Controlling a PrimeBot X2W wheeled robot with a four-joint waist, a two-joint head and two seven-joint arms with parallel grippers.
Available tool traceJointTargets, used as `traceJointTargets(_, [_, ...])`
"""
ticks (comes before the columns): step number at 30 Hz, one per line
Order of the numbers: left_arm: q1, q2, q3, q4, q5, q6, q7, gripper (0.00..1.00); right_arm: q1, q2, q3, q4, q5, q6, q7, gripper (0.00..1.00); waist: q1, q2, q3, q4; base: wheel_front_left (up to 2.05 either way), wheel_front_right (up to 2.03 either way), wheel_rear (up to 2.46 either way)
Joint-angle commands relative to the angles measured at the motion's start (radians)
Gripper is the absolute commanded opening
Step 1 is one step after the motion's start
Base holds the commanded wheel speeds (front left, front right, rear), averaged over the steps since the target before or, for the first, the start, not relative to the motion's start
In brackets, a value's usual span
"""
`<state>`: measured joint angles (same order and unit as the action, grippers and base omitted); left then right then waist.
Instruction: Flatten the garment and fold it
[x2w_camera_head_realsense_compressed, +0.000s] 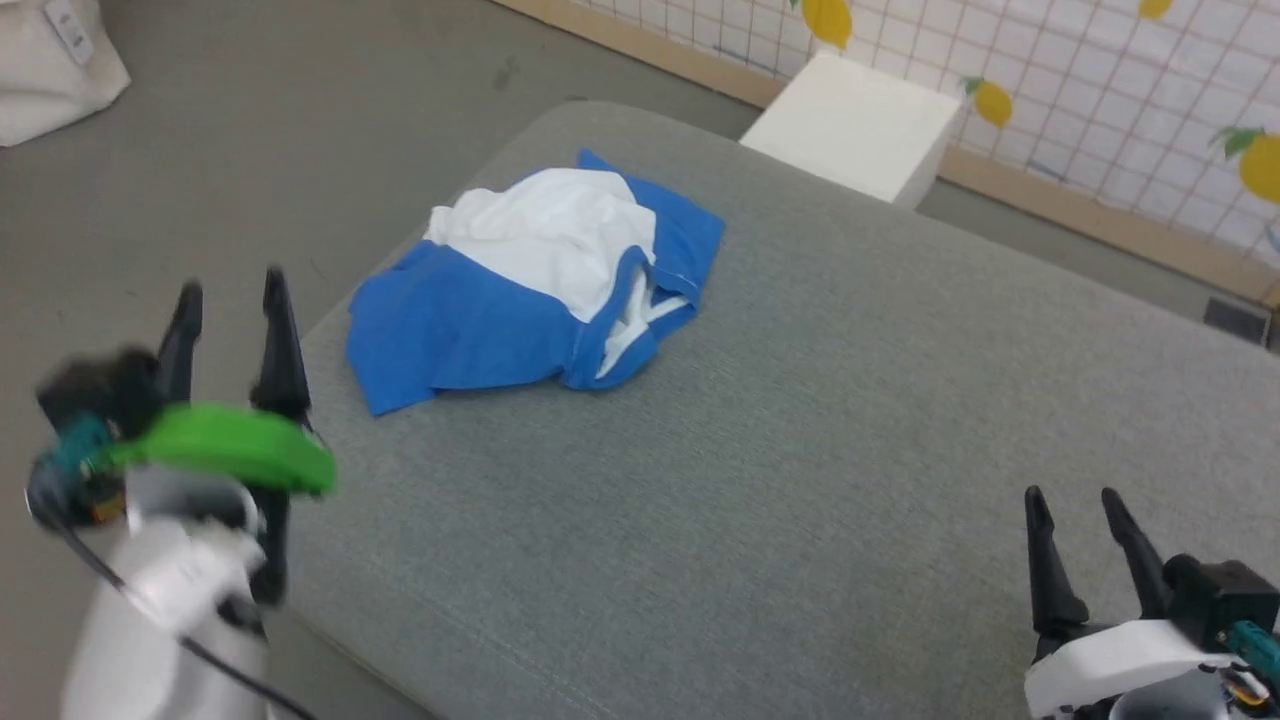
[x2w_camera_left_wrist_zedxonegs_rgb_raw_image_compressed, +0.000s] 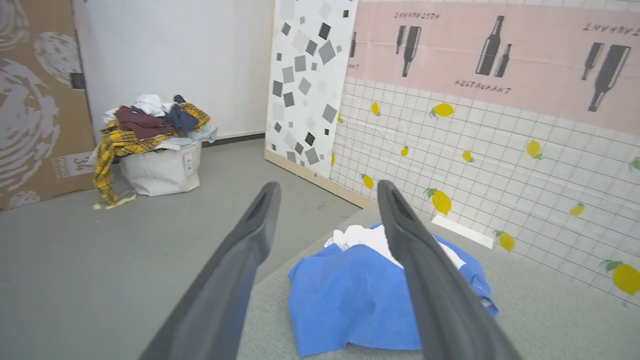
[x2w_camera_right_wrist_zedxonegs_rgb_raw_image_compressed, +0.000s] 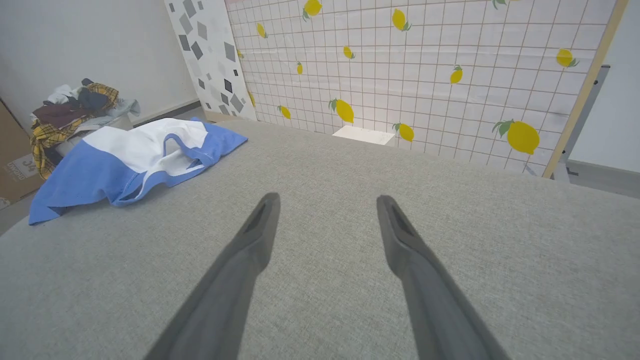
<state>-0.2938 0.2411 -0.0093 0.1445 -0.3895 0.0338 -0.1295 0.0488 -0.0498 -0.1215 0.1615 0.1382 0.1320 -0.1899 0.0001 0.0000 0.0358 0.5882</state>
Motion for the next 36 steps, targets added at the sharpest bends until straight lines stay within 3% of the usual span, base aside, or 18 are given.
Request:
traceJointTargets(1, [-0.056, 0.008, 0.009, 0.03, -0.036, -0.02, 0.027, 1.0, 0.001, 0.0, -0.005, -0.018, -0.015, -0.001, 0.012, 1.0, -0.0001, 0.0, 0.051, -0.045, 0.0, 0.0, 0.0])
traceJointTargets(6, [-0.237, 0.038, 0.045, 0.174, -0.169, -0.07, 0.209, 1.0, -0.017, 0.0, -0.014, -0.098, -0.061, -0.001, 0.065, 1.0, -0.0001, 0.0, 0.144, -0.13, 0.0, 0.0, 0.0])
traceJointTargets(9, [-0.311, 0.058, 0.063, 0.243, -0.222, -0.058, 0.327, 1.0, -0.027, 0.0, -0.025, -0.143, -0.079, -0.001, 0.091, 1.0, -0.0001, 0.0, 0.201, -0.182, 0.0, 0.0, 0.0])
traceJointTargets(16, [-0.425, 0.094, 0.076, 0.35, -0.279, 0.019, 0.563, 1.0, -0.05, 0.0, -0.059, -0.224, -0.101, -0.001, 0.125, 1.0, -0.0001, 0.0, 0.334, -0.297, 0.0, 0.0, 0.0])
traceJointTargets(20, [-0.46, 0.099, 0.062, 0.376, -0.282, 0.064, 0.653, 1.0, -0.057, 0.0, -0.078, -0.244, -0.099, -0.001, 0.126, 1.0, -0.0001, 0.0, 0.385, -0.329, 0.0, 0.0, 0.0])
traceJointTargets(27, [-0.465, 0.103, 0.05, 0.45, -0.259, 0.257, 0.836, 1.0, -0.07, 0.0, -0.089, -0.254, -0.091, -0.001, 0.112, 1.0, -0.0001, 0.0, 0.433, -0.347, 0.0, 0.0, 0.0])
traceJointTargets(29, [-0.453, 0.1, 0.049, 0.456, -0.259, 0.286, 0.867, 1.0, -0.072, 0.0, -0.091, -0.255, -0.091, -0.001, 0.11, 1.0, -0.0001, 0.0, 0.439, -0.346, 0.0, 0.0, 0.0])
traceJointTargets(33, [-0.416, 0.092, 0.037, 0.467, -0.261, 0.321, 0.928, 1.0, -0.076, 0.0, -0.097, -0.257, -0.093, -0.001, 0.108, 1.0, -0.0001, 0.0, 0.45, -0.345, 0.0, 0.0, 0.0])
traceJointTargets(36, [-0.384, 0.081, 0.02, 0.449, -0.272, 0.288, 0.947, 1.0, -0.076, 0.0, -0.102, -0.257, -0.095, -0.001, 0.109, 1.0, -0.0001, 0.0, 0.455, -0.34, 0.0, 0.0, 0.0])
